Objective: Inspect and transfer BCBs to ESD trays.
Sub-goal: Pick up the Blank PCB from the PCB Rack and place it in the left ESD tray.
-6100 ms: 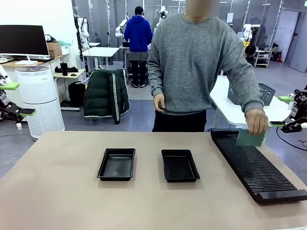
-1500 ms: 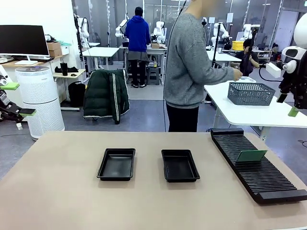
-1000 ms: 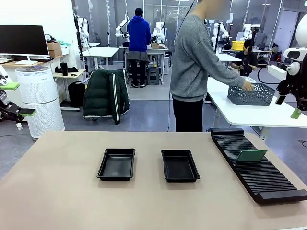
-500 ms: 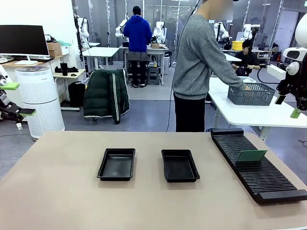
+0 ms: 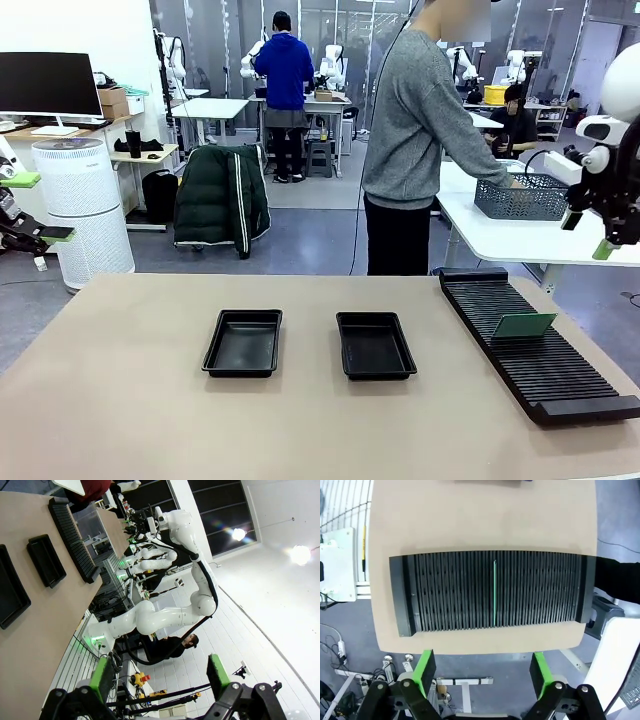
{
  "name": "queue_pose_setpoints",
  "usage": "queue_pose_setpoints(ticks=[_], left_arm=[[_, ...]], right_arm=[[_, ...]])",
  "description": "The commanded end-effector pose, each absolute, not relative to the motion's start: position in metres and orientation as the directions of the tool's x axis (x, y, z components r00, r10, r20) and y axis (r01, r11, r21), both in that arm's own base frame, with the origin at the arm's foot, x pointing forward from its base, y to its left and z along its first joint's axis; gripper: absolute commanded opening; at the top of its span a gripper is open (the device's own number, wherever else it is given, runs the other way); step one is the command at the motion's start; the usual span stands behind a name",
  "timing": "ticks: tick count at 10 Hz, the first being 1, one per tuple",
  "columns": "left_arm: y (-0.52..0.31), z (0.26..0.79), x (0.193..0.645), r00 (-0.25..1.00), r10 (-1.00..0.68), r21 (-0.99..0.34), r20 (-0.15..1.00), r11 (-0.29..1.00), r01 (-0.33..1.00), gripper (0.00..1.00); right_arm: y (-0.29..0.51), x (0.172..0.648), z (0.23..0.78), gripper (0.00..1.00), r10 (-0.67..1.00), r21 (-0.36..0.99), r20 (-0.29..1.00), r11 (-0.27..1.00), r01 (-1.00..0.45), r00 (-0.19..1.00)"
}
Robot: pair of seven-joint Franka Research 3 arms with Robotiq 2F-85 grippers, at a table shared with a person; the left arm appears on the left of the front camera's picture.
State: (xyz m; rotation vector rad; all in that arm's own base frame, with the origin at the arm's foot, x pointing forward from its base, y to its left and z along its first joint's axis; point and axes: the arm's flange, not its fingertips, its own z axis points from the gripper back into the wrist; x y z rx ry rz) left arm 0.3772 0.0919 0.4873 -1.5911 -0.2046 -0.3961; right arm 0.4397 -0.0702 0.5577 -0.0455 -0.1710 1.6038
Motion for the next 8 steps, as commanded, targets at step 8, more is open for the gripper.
queue_pose_setpoints(ticks=[8], left_arm=[[0.093, 0.489, 0.377, 0.921, -0.108, -0.927, 0.375, -0.064, 0.37, 1.0]], right_arm=[[-0.046, 0.457, 0.459, 1.0, 0.995, -0.152, 0.044, -0.08, -0.985, -0.088]])
